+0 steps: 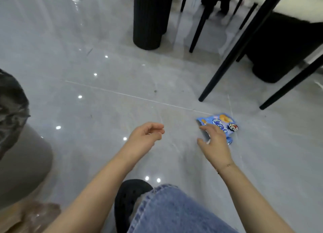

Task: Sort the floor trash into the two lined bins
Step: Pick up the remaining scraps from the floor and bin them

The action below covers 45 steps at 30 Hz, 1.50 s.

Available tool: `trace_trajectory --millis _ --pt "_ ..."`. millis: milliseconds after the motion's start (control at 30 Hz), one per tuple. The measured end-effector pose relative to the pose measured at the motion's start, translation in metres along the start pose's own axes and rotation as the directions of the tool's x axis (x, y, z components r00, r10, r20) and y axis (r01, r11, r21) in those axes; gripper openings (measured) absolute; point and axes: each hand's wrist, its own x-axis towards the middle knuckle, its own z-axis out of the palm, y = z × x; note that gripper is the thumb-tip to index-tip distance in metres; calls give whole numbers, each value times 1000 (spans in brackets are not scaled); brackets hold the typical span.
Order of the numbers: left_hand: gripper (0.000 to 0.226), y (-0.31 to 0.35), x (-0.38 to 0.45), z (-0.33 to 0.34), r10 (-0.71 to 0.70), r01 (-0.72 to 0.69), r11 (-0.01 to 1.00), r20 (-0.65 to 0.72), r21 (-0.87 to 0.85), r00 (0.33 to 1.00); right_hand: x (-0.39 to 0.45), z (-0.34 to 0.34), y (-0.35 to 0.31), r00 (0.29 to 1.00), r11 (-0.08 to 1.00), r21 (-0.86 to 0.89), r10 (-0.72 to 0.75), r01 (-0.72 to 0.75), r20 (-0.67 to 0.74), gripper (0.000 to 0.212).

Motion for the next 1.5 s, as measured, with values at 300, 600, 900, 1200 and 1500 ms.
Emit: trace_trajectory --millis 300,600,900,1200,1500 --pt "23 -19 -1 8 -93 93 995 -18 30 996 -6 13 84 969 967 -100 239 -233 58 66" --pt "23 -27 -4 5 -113 115 992 -46 50 993 -29 46 48 985 999 15 -38 36 170 50" --pt "34 -49 1 7 -128 122 981 30 149 991 -39 63 19 983 977 210 -67 29 172 26" --pt "43 -54 1 13 -160 160 987 23 -19 987 -44 64 -2 888 474 751 210 -459 410 25" --pt "37 -52 3 1 -127 76 945 -144 -318 981 17 30 32 989 981 135 -143 138 26 28"
